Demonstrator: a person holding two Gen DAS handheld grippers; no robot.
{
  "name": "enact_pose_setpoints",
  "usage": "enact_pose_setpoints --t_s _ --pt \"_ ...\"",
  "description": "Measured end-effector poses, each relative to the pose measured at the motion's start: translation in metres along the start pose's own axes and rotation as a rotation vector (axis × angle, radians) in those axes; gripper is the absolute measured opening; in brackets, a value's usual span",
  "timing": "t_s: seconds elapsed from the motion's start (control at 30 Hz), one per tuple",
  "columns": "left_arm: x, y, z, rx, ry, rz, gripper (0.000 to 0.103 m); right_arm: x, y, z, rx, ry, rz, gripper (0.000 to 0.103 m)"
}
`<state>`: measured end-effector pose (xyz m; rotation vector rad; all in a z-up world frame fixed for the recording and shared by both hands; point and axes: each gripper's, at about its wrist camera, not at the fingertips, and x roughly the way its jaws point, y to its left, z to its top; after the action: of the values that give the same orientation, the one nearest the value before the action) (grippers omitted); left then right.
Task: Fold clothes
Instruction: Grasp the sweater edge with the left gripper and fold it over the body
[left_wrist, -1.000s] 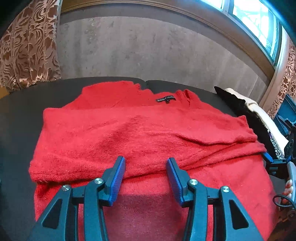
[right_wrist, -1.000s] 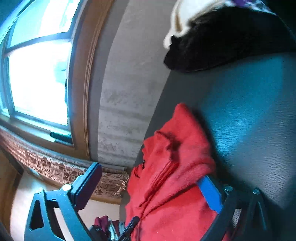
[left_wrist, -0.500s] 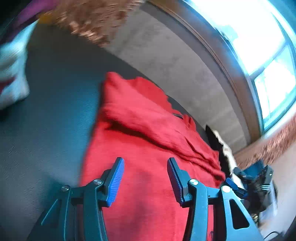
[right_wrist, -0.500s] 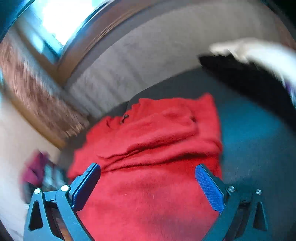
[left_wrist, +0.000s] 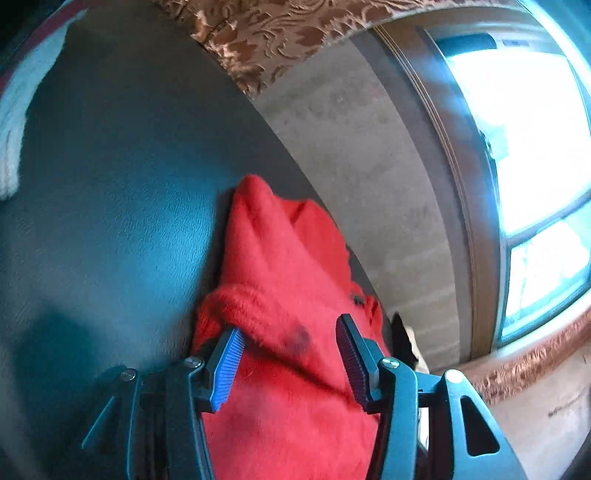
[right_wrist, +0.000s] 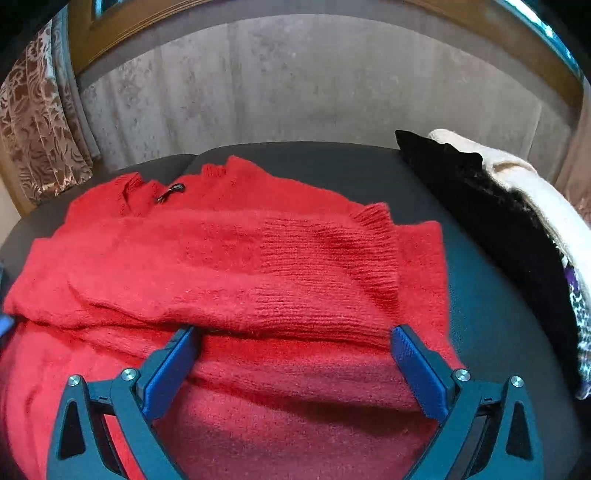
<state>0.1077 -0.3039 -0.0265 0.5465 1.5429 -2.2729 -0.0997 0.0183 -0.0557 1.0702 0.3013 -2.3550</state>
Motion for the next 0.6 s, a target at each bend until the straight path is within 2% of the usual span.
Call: enact_pose_setpoints --t_s 0.03,0.13,0.17,0.2,0.27,0.4,0.57,0.6 --pt "0.002 0.000 0.002 0.005 -0.020 0.041 0.050 0.000 -0.001 0.000 0.000 -0.002 0.001 0.103" --pt "0.002 0.006 -0.003 -0.017 -0.083 0.083 0.035 0.001 -0.003 0.001 0.001 -0.009 0.003 0.103" --pt "0.000 0.009 -0.007 -0.022 -0.111 0.113 0.023 0.002 -0.002 0.001 0.000 -0.010 0.004 0.103" --pt "0.000 0.011 -0.010 -0.014 -0.125 0.129 0.016 0.002 -0.002 0.001 -0.001 -0.011 0.004 0.103" --pt "0.000 0.011 -0.015 0.015 -0.140 0.131 0.016 0.001 -0.002 0.000 -0.004 -0.014 0.003 0.103" --pt "0.014 0.000 -0.009 0.108 -0.119 0.180 0.017 0.003 -0.002 0.000 -0.006 -0.013 0.002 0.103" --pt "0.039 -0.014 0.025 0.228 -0.010 0.237 0.018 0.007 -0.001 0.004 -0.010 0.003 0.004 0.103" --pt "0.039 -0.022 0.026 0.254 0.018 0.251 0.022 0.008 -0.002 0.006 -0.008 0.007 0.007 0.103"
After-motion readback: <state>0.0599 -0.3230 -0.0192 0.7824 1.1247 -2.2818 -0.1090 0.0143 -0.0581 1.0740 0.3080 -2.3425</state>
